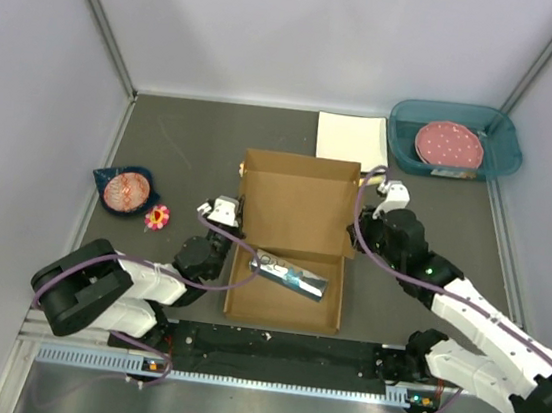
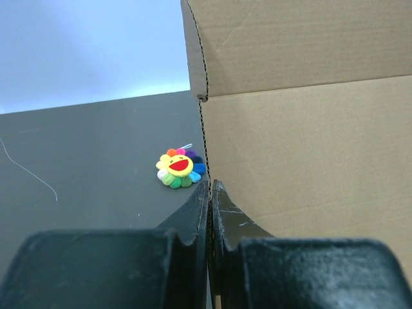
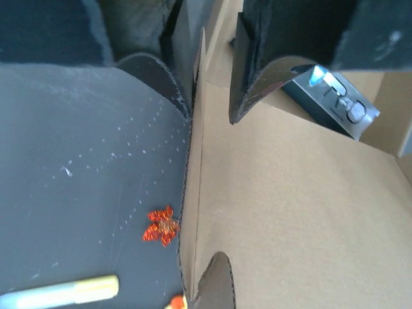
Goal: Fold the paper box
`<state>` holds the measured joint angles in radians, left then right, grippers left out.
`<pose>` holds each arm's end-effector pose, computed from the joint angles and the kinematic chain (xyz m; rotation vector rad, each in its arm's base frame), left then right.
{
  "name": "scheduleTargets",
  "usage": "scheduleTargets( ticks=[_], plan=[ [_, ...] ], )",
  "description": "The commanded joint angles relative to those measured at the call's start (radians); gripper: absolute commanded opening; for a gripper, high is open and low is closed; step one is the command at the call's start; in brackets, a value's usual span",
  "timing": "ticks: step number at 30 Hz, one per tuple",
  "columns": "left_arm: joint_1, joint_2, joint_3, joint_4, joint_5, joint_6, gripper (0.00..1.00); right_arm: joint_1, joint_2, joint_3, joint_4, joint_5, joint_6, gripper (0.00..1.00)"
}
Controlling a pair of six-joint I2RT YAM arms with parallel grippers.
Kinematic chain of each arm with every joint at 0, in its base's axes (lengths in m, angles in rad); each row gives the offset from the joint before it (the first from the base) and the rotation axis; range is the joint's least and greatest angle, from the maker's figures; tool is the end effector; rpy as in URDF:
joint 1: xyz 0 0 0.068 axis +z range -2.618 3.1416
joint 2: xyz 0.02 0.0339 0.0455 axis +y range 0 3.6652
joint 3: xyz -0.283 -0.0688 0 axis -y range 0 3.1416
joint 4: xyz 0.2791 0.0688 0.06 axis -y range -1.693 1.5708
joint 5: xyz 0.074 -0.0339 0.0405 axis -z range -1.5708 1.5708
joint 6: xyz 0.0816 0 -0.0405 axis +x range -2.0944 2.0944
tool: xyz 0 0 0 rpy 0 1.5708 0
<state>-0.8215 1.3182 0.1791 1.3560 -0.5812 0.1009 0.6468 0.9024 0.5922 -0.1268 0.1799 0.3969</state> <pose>0.2095 -0.1594 0.1897 0.1459 1.3854 -0.2074 0.2231 0.1502 0.2422 -0.1374 2.0293 0.4856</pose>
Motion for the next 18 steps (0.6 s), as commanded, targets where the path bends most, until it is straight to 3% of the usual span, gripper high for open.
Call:
scheduleTargets(
  ticks=[1,5,10,18],
  plan=[
    [-0.015,-0.005,0.0,0.315,0.018,0.077,0.05,0.013,0.061,0.226,-0.302,-0.017,-0.053,0.32],
    [-0.015,-0.005,-0.003,0.315,0.027,0.083,0.05,-0.022,0.098,0.398,-0.47,-0.051,-0.066,0.44],
    [-0.015,0.0,-0.009,0.313,0.023,0.077,0.05,-0.076,0.19,0.614,-0.641,-0.086,-0.113,0.48],
    [-0.016,-0.01,-0.009,0.315,0.027,0.085,0.04,-0.134,0.326,0.686,-0.737,-0.212,-0.139,0.52]
  ],
)
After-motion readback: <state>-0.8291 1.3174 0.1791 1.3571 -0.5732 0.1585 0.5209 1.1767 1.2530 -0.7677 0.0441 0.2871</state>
